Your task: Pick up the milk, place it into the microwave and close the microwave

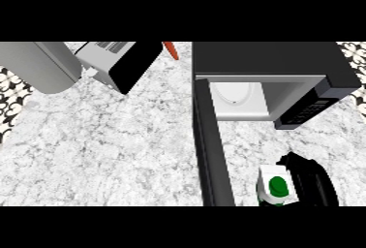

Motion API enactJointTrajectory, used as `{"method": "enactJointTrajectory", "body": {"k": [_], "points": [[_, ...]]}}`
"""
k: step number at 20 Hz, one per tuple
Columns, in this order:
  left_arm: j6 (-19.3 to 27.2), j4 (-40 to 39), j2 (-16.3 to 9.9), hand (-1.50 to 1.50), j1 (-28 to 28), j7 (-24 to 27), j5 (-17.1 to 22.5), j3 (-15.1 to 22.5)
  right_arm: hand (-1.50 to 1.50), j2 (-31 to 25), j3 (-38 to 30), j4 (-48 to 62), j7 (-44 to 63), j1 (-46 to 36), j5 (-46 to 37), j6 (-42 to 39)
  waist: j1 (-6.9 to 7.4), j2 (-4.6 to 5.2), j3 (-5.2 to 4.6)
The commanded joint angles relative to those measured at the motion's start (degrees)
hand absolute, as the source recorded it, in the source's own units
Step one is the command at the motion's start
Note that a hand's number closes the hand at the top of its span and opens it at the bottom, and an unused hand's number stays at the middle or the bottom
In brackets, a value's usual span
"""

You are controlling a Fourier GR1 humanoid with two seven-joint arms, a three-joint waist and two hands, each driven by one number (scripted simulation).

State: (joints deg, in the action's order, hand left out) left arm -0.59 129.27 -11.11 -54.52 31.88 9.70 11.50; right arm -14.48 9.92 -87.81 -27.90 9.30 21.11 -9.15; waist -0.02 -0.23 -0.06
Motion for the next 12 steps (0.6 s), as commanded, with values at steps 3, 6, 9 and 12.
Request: {"method": "enactJointTrajectory", "body": {"k": [3, 6, 9, 12], "points": [[1.11, -2.32, 2.11, -1.50, 0.69, 0.87, -1.42, 0.36, 1.50, 2.80, 3.36, -16.78, 10.17, 4.59, -0.99, 7.96, -0.04, 0.03, 0.01], [-2.01, 3.12, -0.89, -1.50, -2.91, -0.64, 3.28, -3.69, 1.50, 5.93, 4.65, -13.15, 9.74, -0.64, -5.18, 10.97, 0.48, 0.10, 0.05], [-4.48, -1.73, -1.02, -1.50, -3.44, 4.08, 3.78, -5.57, 1.50, 9.53, 5.81, -9.74, 14.01, -8.27, -8.97, 16.59, 1.01, 0.13, 0.03], [-3.77, -2.93, -0.30, -1.50, -0.30, 2.29, 3.56, -5.91, 1.50, 9.97, 2.08, -3.32, 14.79, -15.43, -10.55, 18.62, 0.91, 0.26, 0.05]]}}
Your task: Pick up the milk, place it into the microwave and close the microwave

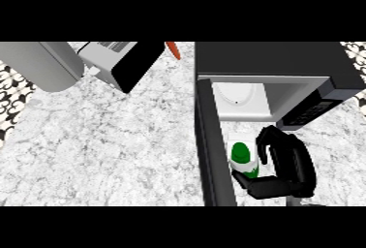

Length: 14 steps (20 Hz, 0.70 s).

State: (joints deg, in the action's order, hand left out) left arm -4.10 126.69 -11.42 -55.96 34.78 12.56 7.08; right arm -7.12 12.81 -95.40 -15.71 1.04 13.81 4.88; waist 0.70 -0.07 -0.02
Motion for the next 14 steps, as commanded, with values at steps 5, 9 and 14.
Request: {"method": "enactJointTrajectory", "body": {"k": [5, 9, 14], "points": [[-1.31, -1.47, -0.60, -1.50, 2.02, -1.47, 2.23, -4.20, 1.50, 1.87, -5.65, 14.39, 1.13, -12.89, -7.59, 8.80, 0.42, 0.16, 0.03], [-1.46, 0.40, -0.27, -1.50, 3.08, -4.14, 2.26, -3.67, 1.50, 6.56, -5.34, 25.91, -1.88, -18.64, -10.72, 12.58, 0.51, 0.31, 0.07], [-6.04, -4.29, -1.35, -1.50, 1.98, -0.22, 4.20, -7.95, 1.50, 2.19, -14.34, 38.40, -8.32, -24.16, -4.68, 5.28, 0.70, 0.25, 0.07]]}}
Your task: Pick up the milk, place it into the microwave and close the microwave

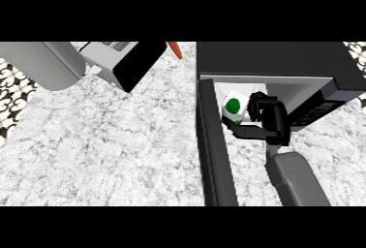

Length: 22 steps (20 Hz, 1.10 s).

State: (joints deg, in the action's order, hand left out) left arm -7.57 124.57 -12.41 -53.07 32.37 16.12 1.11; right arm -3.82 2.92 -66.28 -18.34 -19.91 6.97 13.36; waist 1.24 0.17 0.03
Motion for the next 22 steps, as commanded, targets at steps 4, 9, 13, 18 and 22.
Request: {"method": "enactJointTrajectory", "body": {"k": [4, 9, 13, 18, 22], "points": [[-0.64, -0.92, -0.12, -1.50, 3.78, -2.54, 1.62, -3.86, 1.50, -1.31, -6.41, 19.92, -8.13, -12.05, 0.71, -3.05, 0.09, 0.15, 0.02], [-0.57, -5.29, 1.18, -1.50, 8.13, -3.18, -0.80, -1.40, 1.50, -3.46, -8.80, 31.89, -20.49, -16.50, -1.02, -5.20, 0.48, 0.51, 0.06], [-2.04, -3.70, -0.38, -1.50, 8.46, -6.19, 4.16, -5.85, 1.50, -3.06, -9.57, 37.25, -23.20, -21.71, -3.18, -0.76, 0.48, 0.38, 0.04], [-3.39, -5.58, 1.95, -1.50, 5.48, -1.40, -0.14, -3.50, 1.50, -2.03, -10.46, 46.17, -28.52, -26.33, -5.68, 4.88, 1.66, 0.64, 0.07], [-4.67, -4.81, 0.40, -1.50, 6.41, -2.03, 2.21, -5.28, 1.50, -4.39, -8.06, 49.17, -26.29, -31.79, -10.79, 14.26, 3.18, 1.13, 0.05]]}}
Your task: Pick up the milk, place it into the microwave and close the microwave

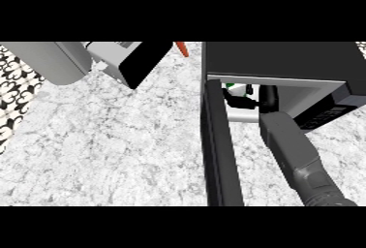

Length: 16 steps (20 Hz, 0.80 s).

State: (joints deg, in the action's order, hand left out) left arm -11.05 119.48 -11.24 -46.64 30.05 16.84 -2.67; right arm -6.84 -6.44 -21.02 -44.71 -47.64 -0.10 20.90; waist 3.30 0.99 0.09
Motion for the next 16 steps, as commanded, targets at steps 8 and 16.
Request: {"method": "enactJointTrajectory", "body": {"k": [8, 16], "points": [[-2.61, -0.68, -0.72, -1.50, 0.39, 1.20, -0.39, -0.82, 1.50, -1.01, 1.73, 10.35, -1.48, -6.84, -7.57, 19.79, 1.62, 0.60, 0.05], [-1.83, -1.76, -1.03, -1.50, 3.22, -1.87, 0.31, -1.70, 1.50, -3.64, -1.92, 12.43, -1.17, -7.62, -5.60, 21.30, 1.64, 1.16, 0.14]]}}
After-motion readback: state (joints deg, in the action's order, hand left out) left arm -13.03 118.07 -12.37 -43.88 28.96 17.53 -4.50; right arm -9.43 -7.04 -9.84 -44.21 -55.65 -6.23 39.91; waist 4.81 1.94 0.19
